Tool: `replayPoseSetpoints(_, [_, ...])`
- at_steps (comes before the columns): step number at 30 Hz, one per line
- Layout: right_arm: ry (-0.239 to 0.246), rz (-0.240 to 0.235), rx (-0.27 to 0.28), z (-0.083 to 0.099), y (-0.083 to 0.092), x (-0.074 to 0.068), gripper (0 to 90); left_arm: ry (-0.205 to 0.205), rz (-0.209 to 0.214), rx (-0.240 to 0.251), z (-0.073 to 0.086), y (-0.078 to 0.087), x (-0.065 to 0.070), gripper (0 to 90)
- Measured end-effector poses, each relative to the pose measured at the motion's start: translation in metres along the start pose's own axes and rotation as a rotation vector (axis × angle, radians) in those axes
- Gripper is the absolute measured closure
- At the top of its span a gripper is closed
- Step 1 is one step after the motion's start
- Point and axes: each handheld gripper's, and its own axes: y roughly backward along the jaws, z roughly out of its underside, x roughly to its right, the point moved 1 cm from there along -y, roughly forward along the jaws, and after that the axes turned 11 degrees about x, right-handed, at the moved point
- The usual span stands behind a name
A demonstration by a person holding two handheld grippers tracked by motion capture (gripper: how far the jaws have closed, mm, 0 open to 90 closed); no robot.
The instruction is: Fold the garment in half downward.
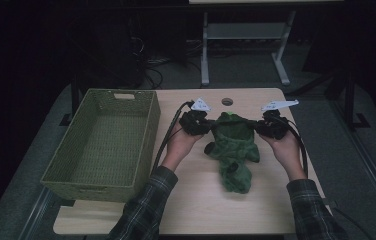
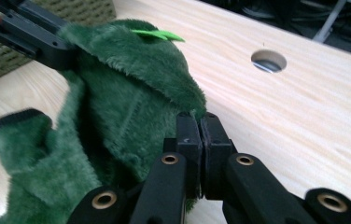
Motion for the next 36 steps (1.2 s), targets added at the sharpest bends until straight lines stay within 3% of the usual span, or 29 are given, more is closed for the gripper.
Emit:
replayPoseSetpoints(4, [0.029, -0.022, 0.048, -0.011, 0.005, -0.009, 88.2, -0.001, 0.005, 0.005, -0.001, 0.001, 0.002, 79.4])
replayPoseSetpoints(7, [0.039, -0.027, 0.054, -0.014, 0.005, -0.013, 88.2, 0.004, -0.009, 0.001, 0.0, -0.001, 0.002, 77.7])
replayPoseSetpoints(9, [0.039, -0.031, 0.057, -0.015, 0.006, -0.014, 88.2, 0.016, -0.024, -0.006, 0.004, -0.006, 0.0, 63.4])
replayPoseSetpoints(11, [0.042, -0.036, 0.062, -0.016, 0.007, -0.015, 88.2, 0.012, -0.036, -0.019, 0.007, -0.009, 0.0, 55.2])
replayPoseSetpoints(18, [0.043, -0.046, 0.074, -0.017, 0.012, -0.014, 88.2, 0.037, -0.044, -0.064, 0.022, -0.032, -0.006, 55.2])
replayPoseSetpoints(20, [0.046, -0.049, 0.077, -0.018, 0.013, -0.014, 88.2, 0.037, -0.043, -0.068, 0.024, -0.036, -0.006, 57.9])
replayPoseSetpoints(23, [0.045, -0.051, 0.08, -0.018, 0.014, -0.014, 88.2, 0.034, -0.039, -0.071, 0.026, -0.038, -0.006, 70.6])
replayPoseSetpoints(27, [0.045, -0.061, 0.088, -0.018, 0.017, -0.015, 88.2, 0.044, -0.021, -0.039, 0.024, -0.037, -0.006, 85.5])
replayPoseSetpoints(29, [0.048, -0.063, 0.092, -0.019, 0.017, -0.015, 88.2, 0.041, -0.023, -0.036, 0.023, -0.036, -0.006, 86.8])
replayPoseSetpoints(30, [0.048, -0.064, 0.091, -0.019, 0.017, -0.016, 88.2, 0.037, -0.02, -0.035, 0.022, -0.036, -0.006, 83.1])
replayPoseSetpoints(33, [0.054, -0.069, 0.093, -0.019, 0.017, -0.017, 88.2, 0.026, -0.021, -0.027, 0.022, -0.04, -0.003, 56.7])
replayPoseSetpoints(34, [0.059, -0.068, 0.093, -0.019, 0.017, -0.017, 88.2, 0.021, -0.017, -0.03, 0.022, -0.042, -0.002, 51.5])
replayPoseSetpoints(36, [0.057, -0.069, 0.093, -0.019, 0.017, -0.017, 88.2, 0.003, -0.022, -0.035, 0.022, -0.045, 0.0, 49.6])
